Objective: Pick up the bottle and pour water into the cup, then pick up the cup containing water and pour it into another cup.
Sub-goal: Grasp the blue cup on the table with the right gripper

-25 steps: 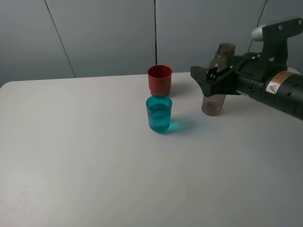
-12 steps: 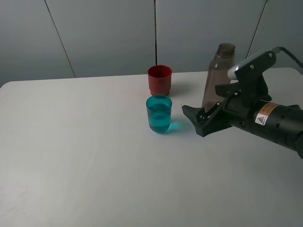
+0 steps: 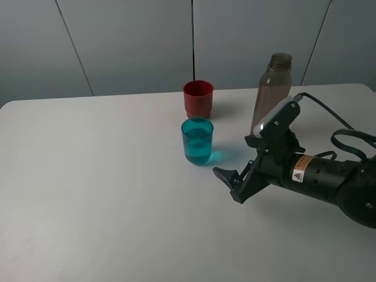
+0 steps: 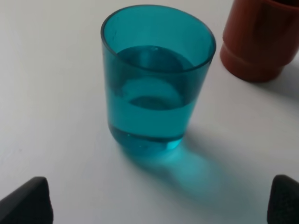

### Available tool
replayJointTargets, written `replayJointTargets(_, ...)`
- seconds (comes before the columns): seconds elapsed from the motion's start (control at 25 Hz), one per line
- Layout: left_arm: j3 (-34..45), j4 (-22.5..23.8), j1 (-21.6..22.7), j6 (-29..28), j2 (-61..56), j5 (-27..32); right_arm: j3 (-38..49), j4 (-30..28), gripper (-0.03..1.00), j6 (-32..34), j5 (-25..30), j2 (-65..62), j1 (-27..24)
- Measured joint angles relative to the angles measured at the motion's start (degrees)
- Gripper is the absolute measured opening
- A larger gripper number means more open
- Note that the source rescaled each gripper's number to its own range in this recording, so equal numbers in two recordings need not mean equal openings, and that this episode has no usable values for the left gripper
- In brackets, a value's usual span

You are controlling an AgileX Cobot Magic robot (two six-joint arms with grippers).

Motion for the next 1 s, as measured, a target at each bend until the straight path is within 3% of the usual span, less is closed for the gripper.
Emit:
replayJointTargets(0.16,0.0,0.0,0.0,0.0,0.0,0.0,-2.2,-1.6,1.0,-0.1,-4.6,5.2,0.0)
replayJointTargets(0.48,0.0,0.0,0.0,0.2,0.0,0.0,-11.2,-1.6,1.0,0.2,-7.1,13.4,0.0)
replayJointTargets(0.68,0.0,0.0,0.0,0.2,0.0,0.0,-13.8,-1.2,1.0,0.6,-14.7,20.2,0.0)
replayJointTargets(1.0,0.0,0.0,0.0,0.2,0.0,0.0,-13.8,-1.7,1.0,1.2,-15.3,21.7,-2.6)
